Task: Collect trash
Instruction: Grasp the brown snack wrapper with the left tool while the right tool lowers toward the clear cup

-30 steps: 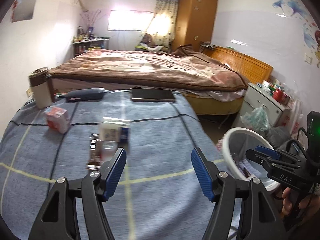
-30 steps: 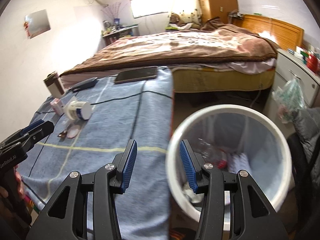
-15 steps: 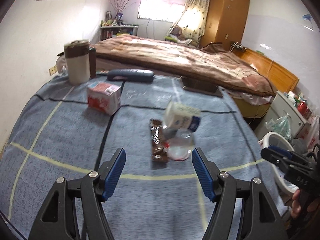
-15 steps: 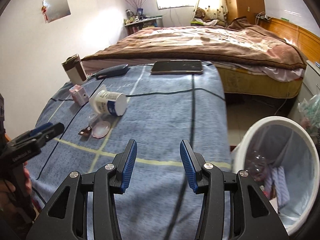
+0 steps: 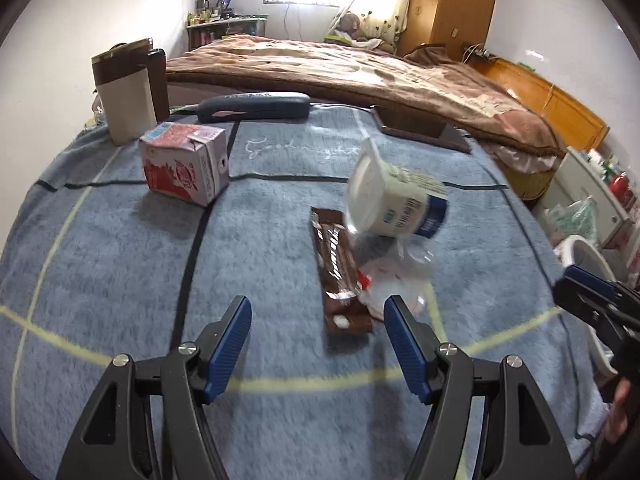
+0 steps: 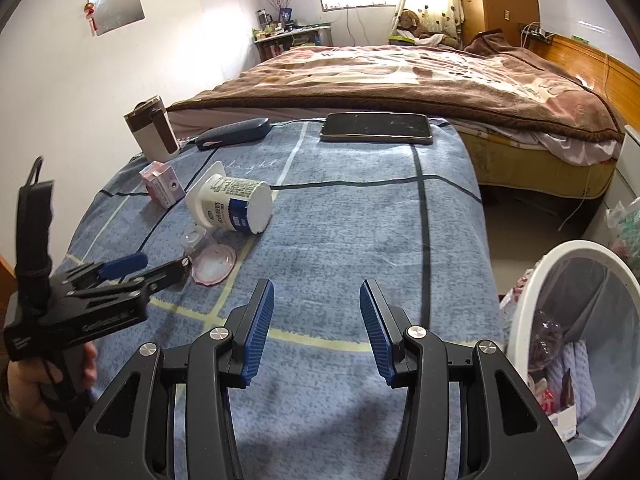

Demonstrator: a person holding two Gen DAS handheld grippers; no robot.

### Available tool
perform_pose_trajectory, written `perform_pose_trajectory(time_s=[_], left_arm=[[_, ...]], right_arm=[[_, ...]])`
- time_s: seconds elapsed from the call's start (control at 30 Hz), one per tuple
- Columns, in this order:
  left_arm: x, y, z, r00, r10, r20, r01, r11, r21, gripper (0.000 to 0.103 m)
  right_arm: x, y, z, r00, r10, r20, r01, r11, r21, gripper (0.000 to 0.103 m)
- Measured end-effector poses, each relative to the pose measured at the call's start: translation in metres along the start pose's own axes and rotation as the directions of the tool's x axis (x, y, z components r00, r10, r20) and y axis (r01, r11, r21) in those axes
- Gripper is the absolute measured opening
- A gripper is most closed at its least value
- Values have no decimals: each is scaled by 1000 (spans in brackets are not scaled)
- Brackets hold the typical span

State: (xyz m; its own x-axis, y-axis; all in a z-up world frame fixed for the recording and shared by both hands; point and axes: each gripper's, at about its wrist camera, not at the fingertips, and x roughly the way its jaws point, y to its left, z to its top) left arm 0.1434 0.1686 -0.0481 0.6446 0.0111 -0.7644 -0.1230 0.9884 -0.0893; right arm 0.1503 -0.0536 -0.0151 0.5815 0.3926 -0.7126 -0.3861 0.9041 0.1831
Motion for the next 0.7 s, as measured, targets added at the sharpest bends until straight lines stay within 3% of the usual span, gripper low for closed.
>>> perform_pose_trajectory(time_s=[0.13,0.3,0.4,0.57,0.7], left_arm=[[17,4,8,999,-15,-41,15,1000,-4,71],[22,7,14,1000,-13,-25,13,1000,5,68],[21,12,14,1000,-5,-22,5,1000,4,56],[18,27,14,1000,-6,-16,6,1000,-15,26],[13,41,11,1000,-15,-8,15,998,-56,24]], right_arm=[[6,9,4,1000,5,-3,-5,1000,-11,47],[16,20,9,1000,9,-14,-10,1000,-25,47],[22,27,12,1000,20,-18,-21,999,-36,47],[33,40,15,999,38,-31,-39,998,-46,47],[39,51,15,998,54,-40,-57,996,-63,47]])
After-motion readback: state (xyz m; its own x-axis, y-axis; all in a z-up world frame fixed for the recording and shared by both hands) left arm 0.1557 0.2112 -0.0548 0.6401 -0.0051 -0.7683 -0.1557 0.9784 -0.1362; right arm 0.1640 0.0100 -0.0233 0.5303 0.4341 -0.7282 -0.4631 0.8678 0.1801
